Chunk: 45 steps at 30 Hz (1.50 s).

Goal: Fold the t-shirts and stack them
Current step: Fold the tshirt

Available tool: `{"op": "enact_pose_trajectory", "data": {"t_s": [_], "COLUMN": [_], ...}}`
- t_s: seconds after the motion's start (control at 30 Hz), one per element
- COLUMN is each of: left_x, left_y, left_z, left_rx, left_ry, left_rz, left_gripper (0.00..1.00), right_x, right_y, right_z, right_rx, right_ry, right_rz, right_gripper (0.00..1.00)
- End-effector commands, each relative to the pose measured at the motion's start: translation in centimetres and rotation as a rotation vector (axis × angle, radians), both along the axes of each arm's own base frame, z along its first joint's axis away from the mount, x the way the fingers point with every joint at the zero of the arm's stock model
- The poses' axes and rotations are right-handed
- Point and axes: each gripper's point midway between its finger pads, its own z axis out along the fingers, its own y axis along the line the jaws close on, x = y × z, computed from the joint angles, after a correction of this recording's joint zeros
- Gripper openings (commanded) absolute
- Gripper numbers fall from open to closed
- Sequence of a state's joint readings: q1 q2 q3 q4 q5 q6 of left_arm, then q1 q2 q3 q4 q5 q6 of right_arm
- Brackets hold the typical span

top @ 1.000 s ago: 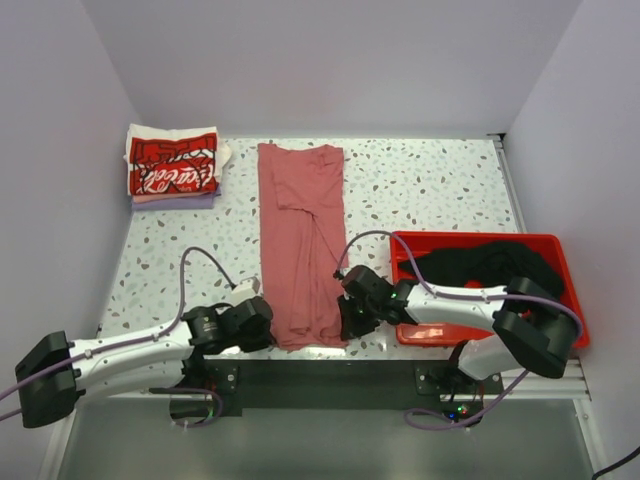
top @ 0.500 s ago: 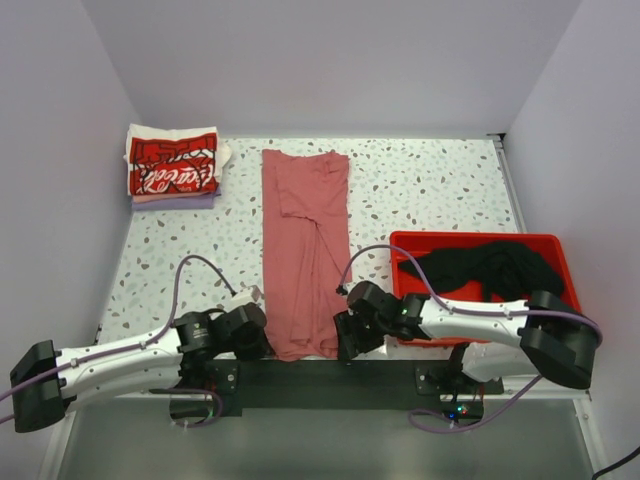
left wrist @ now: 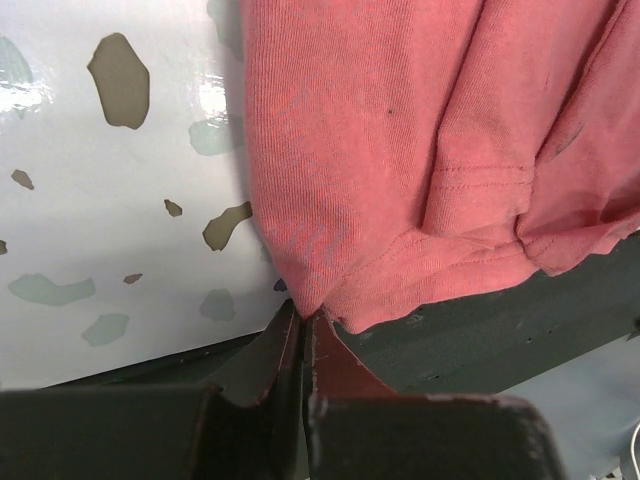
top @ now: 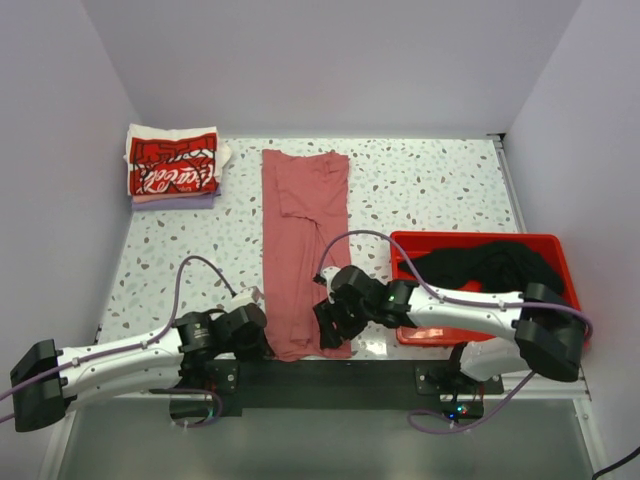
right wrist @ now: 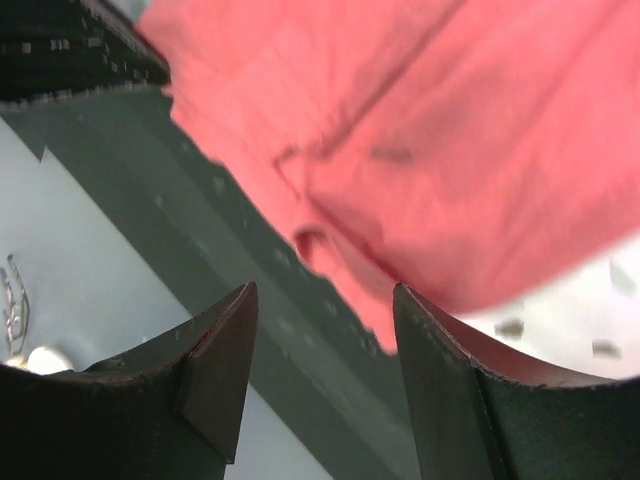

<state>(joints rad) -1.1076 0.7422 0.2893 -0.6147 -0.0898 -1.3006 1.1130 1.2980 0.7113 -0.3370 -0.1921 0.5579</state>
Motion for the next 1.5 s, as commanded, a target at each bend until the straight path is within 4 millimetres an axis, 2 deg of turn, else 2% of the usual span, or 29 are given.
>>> {"op": "enact_pose_trajectory", "data": {"t_s": [0.0, 0.03, 0.17, 0.23, 0.43, 0.73, 0.83, 0.93, 0.97, 1.0, 1.1, 1.23, 1.27, 1.37, 1.47], "left_x": [-0.3, -0.3, -0.3, -0.3, -0.2, -0.2, -0.3, -0.3, -0.2, -0.2, -0.2, -0.2, -0.2, -0.2, -0.2], "left_y": [0.3, 0.3, 0.3, 0.4, 0.5, 0.8, 1.0, 1.0, 0.9, 0.9, 0.9, 0.9, 0.9, 0.9, 0.9], "left_z": [-0.5, -0.4, -0.5, -0.4, -0.4, -0.3, -0.4, -0.3, -0.3, -0.3, -0.3, -0.2, -0.2, -0.2, -0.1], "left_rx": [0.011, 0.010, 0.015, 0.016, 0.018, 0.024, 0.025, 0.019, 0.018, 0.018, 0.018, 0.020, 0.019, 0.016, 0.010], "left_ry": [0.014, 0.012, 0.012, 0.013, 0.011, 0.009, 0.010, 0.007, 0.005, 0.006, 0.005, 0.003, 0.001, 0.002, 0.000], "left_rz": [0.006, 0.007, 0.007, 0.007, 0.018, 0.023, 0.027, 0.030, 0.031, 0.032, 0.031, 0.027, 0.027, 0.030, 0.031], "left_gripper": [0.00, 0.00, 0.00, 0.00, 0.00, 0.00, 0.00, 0.00, 0.00, 0.00, 0.00, 0.00, 0.00, 0.00, 0.00], "right_x": [1.2, 1.2, -0.1, -1.4, -3.7, -5.6, -5.8, -4.5, -4.2, -3.6, -3.5, -3.0, -2.9, -2.1, -1.4], "right_y": [2.4, 2.5, 2.9, 3.0, 1.6, 1.5, 1.8, 1.6, 1.0, 0.9, 1.7, 2.5, 2.3, 1.1, -0.8], "right_z": [0.4, -0.5, -1.5, -1.5, -1.4, -2.3, -3.1, -3.7, -4.0, -3.9, -2.2, 0.7, 1.8, 2.8, 2.4], "right_rx": [0.040, 0.021, 0.016, 0.039, 0.033, 0.025, 0.001, -0.056, -0.093, -0.107, -0.059, 0.025, 0.047, 0.036, -0.023], "right_ry": [-0.059, -0.047, 0.030, 0.088, 0.141, 0.190, 0.177, 0.073, 0.044, -0.012, -0.058, -0.111, -0.126, -0.170, -0.195], "right_rz": [0.053, 0.061, 0.097, 0.122, 0.118, 0.101, 0.074, -0.008, -0.027, -0.055, -0.045, -0.032, -0.035, -0.071, -0.128], "right_gripper": [0.60, 0.60, 0.59, 0.57, 0.59, 0.63, 0.64, 0.64, 0.64, 0.64, 0.65, 0.66, 0.67, 0.67, 0.67]}}
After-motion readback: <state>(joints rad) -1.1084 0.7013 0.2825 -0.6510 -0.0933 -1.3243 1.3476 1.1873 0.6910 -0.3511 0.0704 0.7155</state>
